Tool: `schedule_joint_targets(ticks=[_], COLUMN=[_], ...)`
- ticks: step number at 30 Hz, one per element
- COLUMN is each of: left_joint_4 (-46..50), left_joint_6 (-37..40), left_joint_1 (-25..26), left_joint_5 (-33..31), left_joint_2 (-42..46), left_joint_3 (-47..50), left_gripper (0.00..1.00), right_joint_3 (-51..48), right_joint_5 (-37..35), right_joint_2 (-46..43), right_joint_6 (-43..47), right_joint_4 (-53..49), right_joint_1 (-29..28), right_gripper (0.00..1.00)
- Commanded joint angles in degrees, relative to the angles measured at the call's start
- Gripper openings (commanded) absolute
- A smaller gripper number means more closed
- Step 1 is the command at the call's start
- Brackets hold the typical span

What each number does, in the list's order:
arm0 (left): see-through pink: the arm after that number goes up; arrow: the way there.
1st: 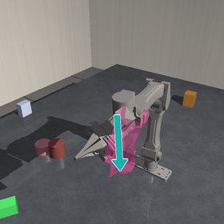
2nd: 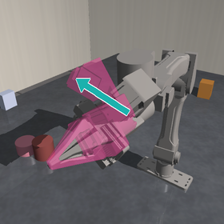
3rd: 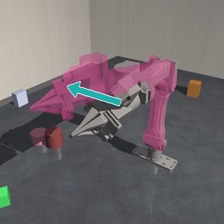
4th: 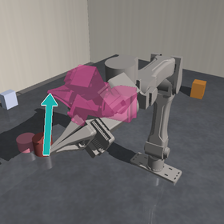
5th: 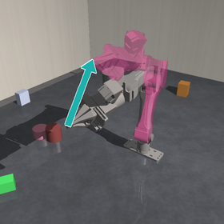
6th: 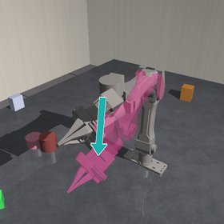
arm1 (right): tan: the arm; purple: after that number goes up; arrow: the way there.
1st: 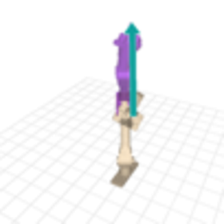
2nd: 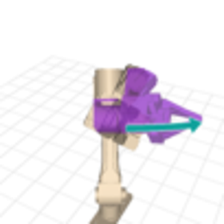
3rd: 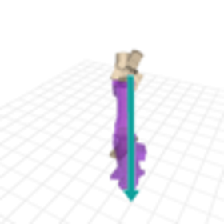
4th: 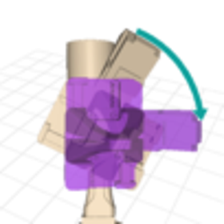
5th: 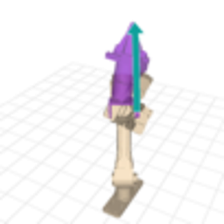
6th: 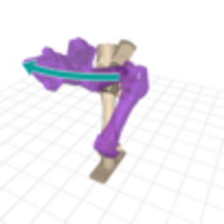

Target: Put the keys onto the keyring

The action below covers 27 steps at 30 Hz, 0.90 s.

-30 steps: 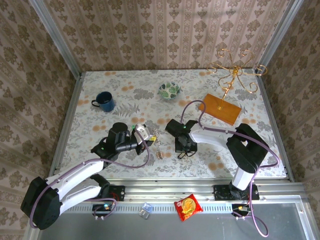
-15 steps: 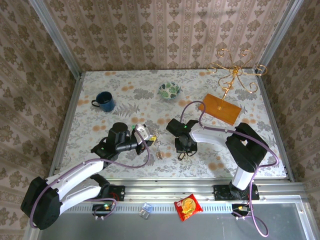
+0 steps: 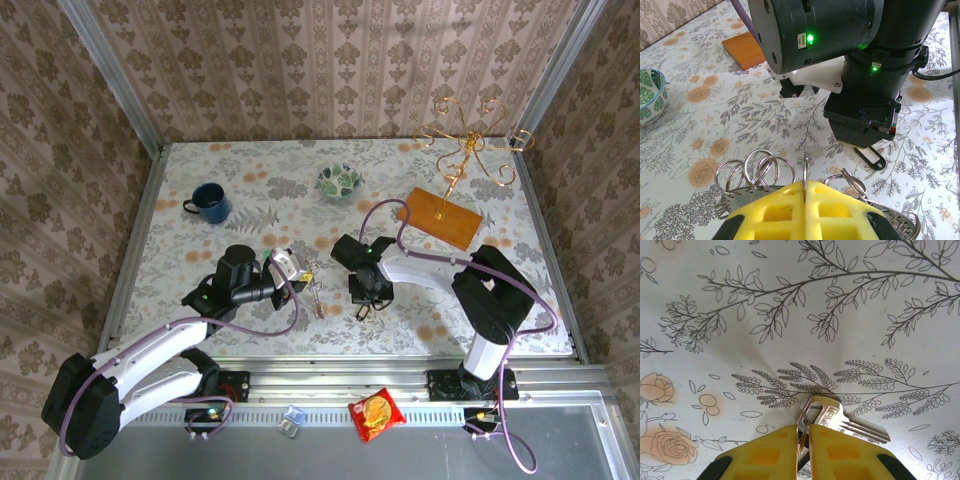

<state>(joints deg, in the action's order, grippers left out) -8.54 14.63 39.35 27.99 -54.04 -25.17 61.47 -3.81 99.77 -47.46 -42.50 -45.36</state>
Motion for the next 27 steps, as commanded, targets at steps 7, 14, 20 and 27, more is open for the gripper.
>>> schedule_joint_targets(ticks=[7, 14, 20, 27], left_joint_4=[-0.6, -0.6, -0.5, -0.5], left_joint_6=[0.8, 0.8, 0.8, 0.8], left_joint_1=[0.3, 0.3, 0.3, 0.3], left_joint_5=[0.3, 0.3, 0.3, 0.3], left_joint_2=[-0.2, -0.1, -0.1, -0.2], left_joint_3=[-0.1, -0.1, -0.2, -0.2], left_gripper=[0.0, 0.0, 0.0, 0.0], right_joint_3=[1.5, 1.9, 2.1, 2.1], right_joint_5=[-0.3, -0.5, -0.8, -0.7], right_joint_2=[2.3, 2.1, 2.2, 2.0], right_joint_6=[0.2, 0.2, 0.3, 0.5], right_joint_4=[-2.7, -3.2, -3.5, -3.3], right_joint_1=[-0.1, -0.2, -0.1, -0.2], right_gripper=[0.14, 0.14, 0.13, 0.1])
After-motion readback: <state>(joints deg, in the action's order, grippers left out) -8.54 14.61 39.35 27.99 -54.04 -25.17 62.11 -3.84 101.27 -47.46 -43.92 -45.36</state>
